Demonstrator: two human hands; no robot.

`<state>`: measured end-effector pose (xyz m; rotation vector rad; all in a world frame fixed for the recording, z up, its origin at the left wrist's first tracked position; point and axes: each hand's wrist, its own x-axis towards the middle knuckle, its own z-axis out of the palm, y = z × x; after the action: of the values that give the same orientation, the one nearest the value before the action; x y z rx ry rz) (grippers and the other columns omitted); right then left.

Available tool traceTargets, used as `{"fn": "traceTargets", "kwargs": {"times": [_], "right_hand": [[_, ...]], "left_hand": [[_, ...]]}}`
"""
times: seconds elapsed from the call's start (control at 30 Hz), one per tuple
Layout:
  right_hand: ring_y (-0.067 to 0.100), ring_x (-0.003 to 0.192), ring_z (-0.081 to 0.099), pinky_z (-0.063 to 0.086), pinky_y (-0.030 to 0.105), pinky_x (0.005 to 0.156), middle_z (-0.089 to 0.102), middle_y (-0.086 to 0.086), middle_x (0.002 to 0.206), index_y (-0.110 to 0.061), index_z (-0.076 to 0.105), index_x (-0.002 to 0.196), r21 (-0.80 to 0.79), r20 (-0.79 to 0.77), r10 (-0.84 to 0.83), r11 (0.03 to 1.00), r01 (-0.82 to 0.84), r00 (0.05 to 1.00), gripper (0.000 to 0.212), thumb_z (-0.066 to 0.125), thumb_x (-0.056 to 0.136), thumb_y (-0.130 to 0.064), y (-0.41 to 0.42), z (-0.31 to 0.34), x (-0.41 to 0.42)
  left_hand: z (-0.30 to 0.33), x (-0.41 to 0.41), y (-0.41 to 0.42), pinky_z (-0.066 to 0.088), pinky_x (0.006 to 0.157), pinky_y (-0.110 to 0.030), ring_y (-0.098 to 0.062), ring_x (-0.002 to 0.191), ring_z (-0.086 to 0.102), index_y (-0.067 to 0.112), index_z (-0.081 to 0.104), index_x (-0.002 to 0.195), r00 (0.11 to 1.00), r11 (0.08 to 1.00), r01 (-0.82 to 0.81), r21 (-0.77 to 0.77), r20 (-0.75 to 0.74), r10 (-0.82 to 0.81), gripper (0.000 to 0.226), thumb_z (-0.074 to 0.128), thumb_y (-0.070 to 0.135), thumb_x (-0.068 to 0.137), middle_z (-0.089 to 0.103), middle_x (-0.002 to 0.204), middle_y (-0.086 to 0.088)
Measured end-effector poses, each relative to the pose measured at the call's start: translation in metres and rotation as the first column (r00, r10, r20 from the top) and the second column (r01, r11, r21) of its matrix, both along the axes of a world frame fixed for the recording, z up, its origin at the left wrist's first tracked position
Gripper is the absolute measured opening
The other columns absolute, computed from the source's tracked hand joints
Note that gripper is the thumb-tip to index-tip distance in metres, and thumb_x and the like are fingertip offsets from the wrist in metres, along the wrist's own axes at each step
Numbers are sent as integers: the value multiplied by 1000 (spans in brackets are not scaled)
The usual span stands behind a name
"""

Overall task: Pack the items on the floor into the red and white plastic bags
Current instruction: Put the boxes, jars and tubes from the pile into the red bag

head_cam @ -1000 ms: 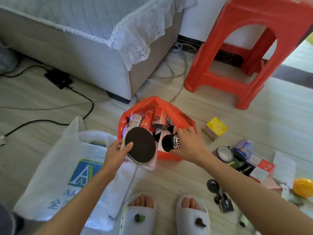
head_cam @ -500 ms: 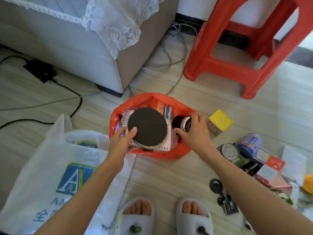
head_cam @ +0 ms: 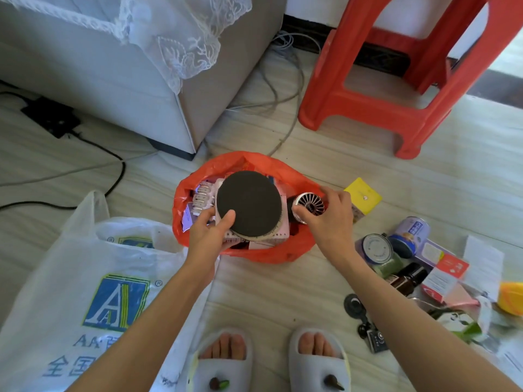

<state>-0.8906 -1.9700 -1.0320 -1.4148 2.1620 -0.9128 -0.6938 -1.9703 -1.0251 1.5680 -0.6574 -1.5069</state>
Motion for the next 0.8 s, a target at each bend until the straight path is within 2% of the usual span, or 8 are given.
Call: {"fn": "traceTargets", "kwargs": {"times": [0.1,0.17,0.27,0.33,0.47,0.6,0.7,0.8], "right_hand": [[23,99,51,23,7,78,50,13,107,-4,57,119,-76,-22,-22,997,20,1000,45,71,78,-14,0,2,2],[25,96,52,24,8,77,54,18,105,-1,56,120,-102,-13,-52,994,50,999,42,67,80,-7,-2,3,3],[28,91,53,26,17,71,57,18,96,-1,60,115,-1,-18,-56,998,56,998,34,63,82,-10,-9,2,-1],[29,95,56,28,23,72,62,17,96,-4,69,103,73,-32,-47,996,49,998,22,61,84,-14,-16,4,-6],[19,82,55,32,21,71,66,10,86,-4,71,89,8,95,-208,978,208,974,16,59,85,-14,-28,20,-19],[18,79,52,35,26,72,59,7,82,-10,65,82,-10,177,-288,956,294,941,9,57,85,-14,-29,23,-24],[18,81,52,37,27,75,59,10,87,-14,60,79,-53,184,-276,955,290,943,7,56,85,-14,-22,21,-20],[16,81,49,39,28,76,55,6,88,-14,57,79,-86,203,-271,952,293,941,8,57,86,-15,-16,21,-17]], "left_hand": [[-1,-13,-8,57,77,-37,-18,91,60,15,57,98,1000,1000,-1,24,30,0,13,61,11,86,60,94,1],[1,-25,-17,56,77,-38,-17,85,59,20,54,85,999,1000,11,23,35,-12,14,62,8,86,59,88,2],[5,-46,-32,57,69,-38,-18,82,62,14,54,92,996,997,73,14,48,-74,15,66,11,83,61,96,-6],[1,-55,-40,58,74,-44,-25,87,64,15,55,94,983,991,131,13,125,-131,19,69,16,81,63,101,-10],[-14,-54,-39,53,86,-50,-30,99,61,17,60,97,960,992,123,22,252,-125,19,68,23,81,64,103,-9],[-20,-46,-30,53,81,-44,-29,98,61,16,59,112,838,974,226,-35,516,-176,33,63,34,83,66,103,-6],[-14,-51,-30,43,80,-32,-28,105,56,10,49,118,802,971,220,-98,585,-122,43,64,31,84,62,111,-9],[-7,-60,-35,28,74,-19,-28,107,52,7,43,118,787,951,239,-197,613,-71,40,63,19,86,57,116,-12]]}}
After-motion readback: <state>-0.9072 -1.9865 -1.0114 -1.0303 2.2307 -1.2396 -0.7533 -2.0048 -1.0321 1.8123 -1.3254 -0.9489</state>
